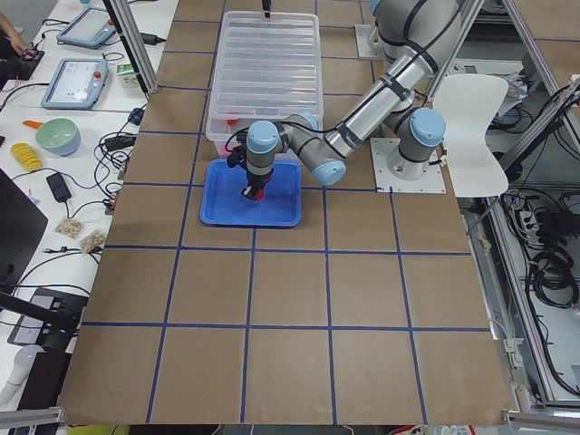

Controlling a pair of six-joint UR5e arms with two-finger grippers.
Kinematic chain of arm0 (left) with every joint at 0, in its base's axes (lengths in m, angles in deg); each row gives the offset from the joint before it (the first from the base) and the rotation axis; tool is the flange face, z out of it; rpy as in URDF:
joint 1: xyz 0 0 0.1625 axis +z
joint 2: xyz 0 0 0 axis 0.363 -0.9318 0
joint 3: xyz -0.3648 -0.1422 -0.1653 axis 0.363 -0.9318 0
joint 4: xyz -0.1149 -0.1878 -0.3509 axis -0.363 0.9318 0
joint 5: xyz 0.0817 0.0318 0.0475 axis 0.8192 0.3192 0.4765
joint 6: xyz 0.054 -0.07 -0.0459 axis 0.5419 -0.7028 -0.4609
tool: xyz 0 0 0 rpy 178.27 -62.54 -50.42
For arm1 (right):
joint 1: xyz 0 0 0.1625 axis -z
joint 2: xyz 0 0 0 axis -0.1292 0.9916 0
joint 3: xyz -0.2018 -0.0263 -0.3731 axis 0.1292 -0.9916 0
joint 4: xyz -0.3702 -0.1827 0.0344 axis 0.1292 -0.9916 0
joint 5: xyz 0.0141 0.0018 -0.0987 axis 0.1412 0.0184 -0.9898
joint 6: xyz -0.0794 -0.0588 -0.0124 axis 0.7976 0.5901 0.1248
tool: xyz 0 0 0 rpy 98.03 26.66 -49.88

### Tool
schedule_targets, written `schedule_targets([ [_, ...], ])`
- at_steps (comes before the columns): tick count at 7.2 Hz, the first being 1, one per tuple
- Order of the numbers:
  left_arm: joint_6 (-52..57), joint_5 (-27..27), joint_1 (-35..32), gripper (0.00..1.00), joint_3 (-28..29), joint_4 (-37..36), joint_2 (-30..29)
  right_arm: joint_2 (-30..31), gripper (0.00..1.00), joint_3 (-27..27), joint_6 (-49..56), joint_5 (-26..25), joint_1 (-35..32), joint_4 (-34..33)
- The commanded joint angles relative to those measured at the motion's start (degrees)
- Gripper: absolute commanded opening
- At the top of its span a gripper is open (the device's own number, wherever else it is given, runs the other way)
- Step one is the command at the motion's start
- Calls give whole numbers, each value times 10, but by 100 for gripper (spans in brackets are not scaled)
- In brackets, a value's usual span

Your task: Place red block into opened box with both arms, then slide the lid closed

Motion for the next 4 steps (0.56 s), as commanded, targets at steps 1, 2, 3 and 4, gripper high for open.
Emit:
schedule_targets([
  [1, -50, -4, -4, 0, 14, 35, 53, 0, 100, 3, 38, -3, 27, 2],
  [2, -66, -4, -10, 0, 15, 58, 81, 0, 100, 3, 60, -3, 41, 3],
  [3, -81, 0, -17, 0, 21, 77, 101, 0, 100, 3, 72, -3, 52, 4],
  [4, -114, -3, -23, 0, 40, 116, 119, 0, 100, 2, 81, -3, 53, 4],
])
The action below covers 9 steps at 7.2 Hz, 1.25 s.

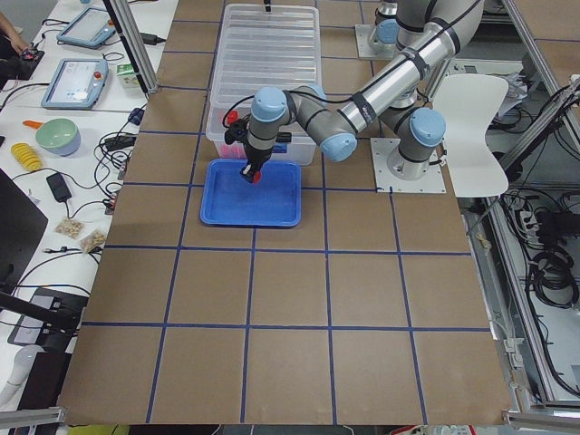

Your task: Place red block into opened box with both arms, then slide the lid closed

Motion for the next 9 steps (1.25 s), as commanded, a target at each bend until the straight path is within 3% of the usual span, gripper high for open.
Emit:
schedule_targets([
  [1, -78, -1, -45, 0, 40, 67, 35, 0, 100, -4, 15, -1, 8, 0],
  [3, -182, 40, -144, 0, 56, 83, 44, 0, 100, -4, 21, -17, 10, -2],
  [6, -324, 39, -215, 0, 43, 95, 42, -1, 100, -3, 60, -15, 39, -1],
  [9, -366, 35, -234, 0, -27, 83, 36, -2, 100, -4, 94, -21, 50, -6],
])
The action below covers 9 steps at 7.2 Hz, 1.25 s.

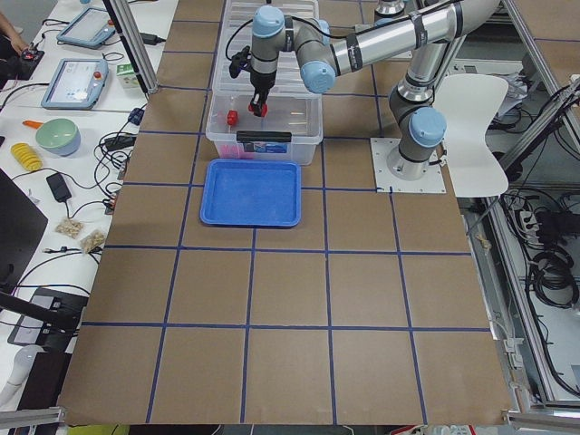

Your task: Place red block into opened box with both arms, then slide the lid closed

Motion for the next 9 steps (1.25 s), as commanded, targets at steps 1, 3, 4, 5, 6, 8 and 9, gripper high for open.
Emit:
schedule_targets([
  [1, -20, -2, -5, 0, -42, -11, -4, -1, 100, 1, 28, -3, 17, -1],
  [3, -46, -3, -23, 0, -46, -12, -11, 0, 100, 1, 31, -2, 26, -1],
  [4, -46, -4, -25, 0, -48, -12, -15, -1, 100, 1, 33, -3, 28, -2],
  [5, -47, -4, -25, 0, -55, -26, -24, -1, 100, 1, 38, -3, 28, -2],
  [6, -47, -4, -25, 0, -60, -29, -28, 0, 100, 0, 38, -3, 28, -1],
  [8, -47, -3, -24, 0, -64, -33, -30, 1, 100, -2, 34, -1, 27, 2],
  [9, -48, -5, -24, 0, -68, -38, -37, 3, 100, -3, 32, -1, 26, 4],
])
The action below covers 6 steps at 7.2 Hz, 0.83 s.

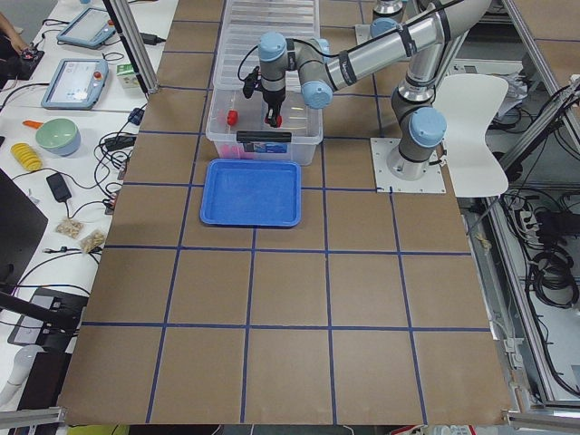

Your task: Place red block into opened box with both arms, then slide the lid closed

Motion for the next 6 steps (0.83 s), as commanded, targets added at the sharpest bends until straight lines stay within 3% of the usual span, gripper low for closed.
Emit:
schedule_targets([
  [1, -1, -1, 0, 0, -12, -26, -12, 5, 100, -1, -4, 1, -1, 3],
  [2, -1, -1, 0, 0, -21, -45, -19, 9, 100, -4, -4, 2, -2, 5],
  [3, -1, 0, 0, 7, -21, -51, -19, 21, 100, -12, -5, 5, -4, 9],
  [5, -5, 0, 0, 64, -21, -53, -19, 37, 100, -40, -6, 7, -6, 48],
  [6, -24, 0, 0, 78, -21, -53, -19, 42, 100, -62, -6, 7, -6, 84],
])
